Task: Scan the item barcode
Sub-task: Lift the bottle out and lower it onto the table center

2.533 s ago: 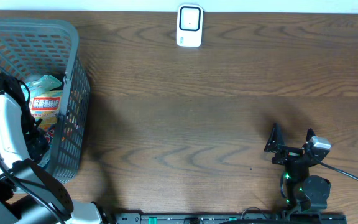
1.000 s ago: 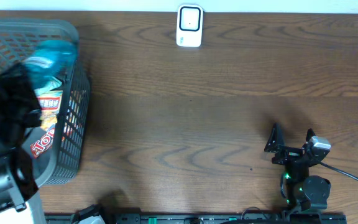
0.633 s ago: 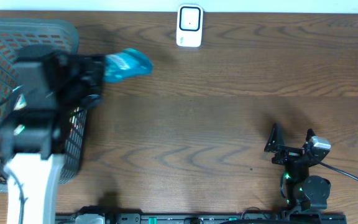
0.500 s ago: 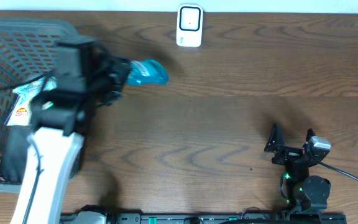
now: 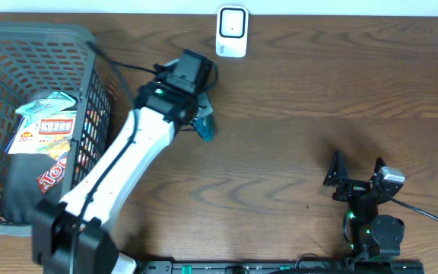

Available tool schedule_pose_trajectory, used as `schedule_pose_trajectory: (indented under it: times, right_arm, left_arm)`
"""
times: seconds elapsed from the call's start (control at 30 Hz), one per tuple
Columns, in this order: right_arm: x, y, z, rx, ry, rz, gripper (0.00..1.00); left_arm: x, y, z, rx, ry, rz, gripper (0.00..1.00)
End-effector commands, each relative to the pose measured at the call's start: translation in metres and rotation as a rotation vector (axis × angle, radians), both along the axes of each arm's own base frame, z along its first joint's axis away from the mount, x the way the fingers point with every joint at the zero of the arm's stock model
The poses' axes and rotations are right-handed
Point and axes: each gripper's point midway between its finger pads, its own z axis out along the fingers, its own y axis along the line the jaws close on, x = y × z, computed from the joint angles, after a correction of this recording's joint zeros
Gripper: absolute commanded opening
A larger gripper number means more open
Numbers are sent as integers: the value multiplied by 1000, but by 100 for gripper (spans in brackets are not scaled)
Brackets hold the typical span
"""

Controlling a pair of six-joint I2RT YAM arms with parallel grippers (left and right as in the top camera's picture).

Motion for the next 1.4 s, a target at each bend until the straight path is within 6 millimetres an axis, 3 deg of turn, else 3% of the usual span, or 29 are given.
schedule_pose_trajectory:
  times: [0.0, 0.2, 0.57, 0.87, 1.2, 1.27, 1.37]
  right_arm:
    - [0, 2, -1, -13, -1, 7, 99]
    - [0, 2, -1, -13, -1, 7, 99]
    - [0, 2, -1, -13, -1, 7, 99]
    - [0, 2, -1, -13, -1, 7, 99]
    - [0, 2, -1, -13, -1, 7, 99]
    - [0, 2, -1, -13, -1, 7, 99]
    - [0, 2, -1, -13, -1, 7, 99]
  left_arm:
    - [9, -4, -5, 98, -17, -102, 19]
    - [9, -9, -32, 134, 43, -131, 19]
    - [6, -9, -38, 130, 61, -135, 19]
    - [2, -7, -43, 135, 76, -133, 28]
    - [2, -7, -44, 137, 79, -133, 29]
    - [1, -6, -46, 133, 84, -117, 44]
    - [1, -6, -49, 133, 90, -112, 49]
